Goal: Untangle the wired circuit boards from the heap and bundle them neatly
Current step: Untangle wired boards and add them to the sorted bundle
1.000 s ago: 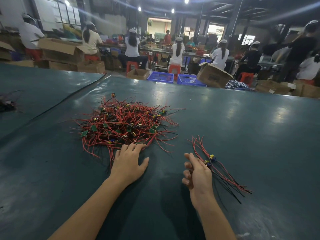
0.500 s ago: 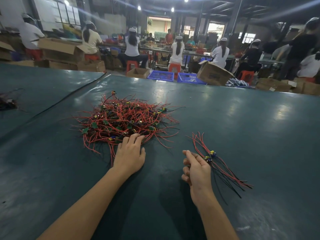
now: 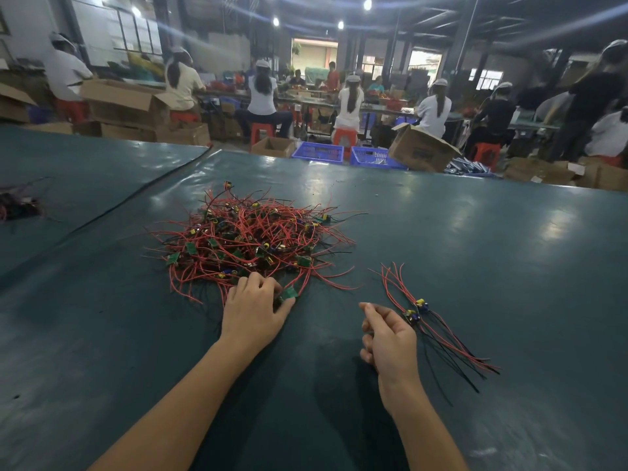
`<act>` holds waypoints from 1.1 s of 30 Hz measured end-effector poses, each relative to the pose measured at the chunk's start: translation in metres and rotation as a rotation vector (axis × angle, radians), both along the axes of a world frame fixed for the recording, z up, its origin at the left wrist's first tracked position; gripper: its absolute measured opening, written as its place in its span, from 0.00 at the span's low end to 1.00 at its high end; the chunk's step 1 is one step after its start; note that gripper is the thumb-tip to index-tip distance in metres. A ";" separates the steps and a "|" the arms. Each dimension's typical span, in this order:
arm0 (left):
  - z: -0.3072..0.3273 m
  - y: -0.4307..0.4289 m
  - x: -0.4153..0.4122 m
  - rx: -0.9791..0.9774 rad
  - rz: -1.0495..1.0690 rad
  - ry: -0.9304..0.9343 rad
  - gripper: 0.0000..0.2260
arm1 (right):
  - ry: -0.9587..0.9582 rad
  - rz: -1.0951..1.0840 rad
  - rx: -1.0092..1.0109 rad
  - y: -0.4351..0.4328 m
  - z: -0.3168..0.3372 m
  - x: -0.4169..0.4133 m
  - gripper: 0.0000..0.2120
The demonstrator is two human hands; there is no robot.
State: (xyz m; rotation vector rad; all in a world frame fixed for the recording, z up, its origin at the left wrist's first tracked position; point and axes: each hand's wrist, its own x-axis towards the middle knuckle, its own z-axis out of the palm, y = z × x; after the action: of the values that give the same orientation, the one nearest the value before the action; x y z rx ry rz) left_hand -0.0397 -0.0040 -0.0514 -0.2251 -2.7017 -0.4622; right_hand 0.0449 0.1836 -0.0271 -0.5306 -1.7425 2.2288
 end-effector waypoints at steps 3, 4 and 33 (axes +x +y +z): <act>0.004 0.002 0.008 0.124 -0.047 0.038 0.18 | 0.002 -0.003 0.044 -0.002 0.001 0.002 0.07; 0.007 0.004 0.011 0.207 -0.063 0.053 0.16 | 0.000 -0.001 0.058 -0.002 0.002 0.002 0.07; 0.037 0.029 0.054 0.479 -0.606 0.389 0.08 | 0.146 0.123 0.092 -0.023 0.020 0.013 0.14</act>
State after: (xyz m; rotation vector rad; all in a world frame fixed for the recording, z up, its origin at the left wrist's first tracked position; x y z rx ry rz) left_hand 0.0144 0.0250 -0.0142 -0.8950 -2.0325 -1.0868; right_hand 0.0582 0.1611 -0.0075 -0.2399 -1.8353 2.1928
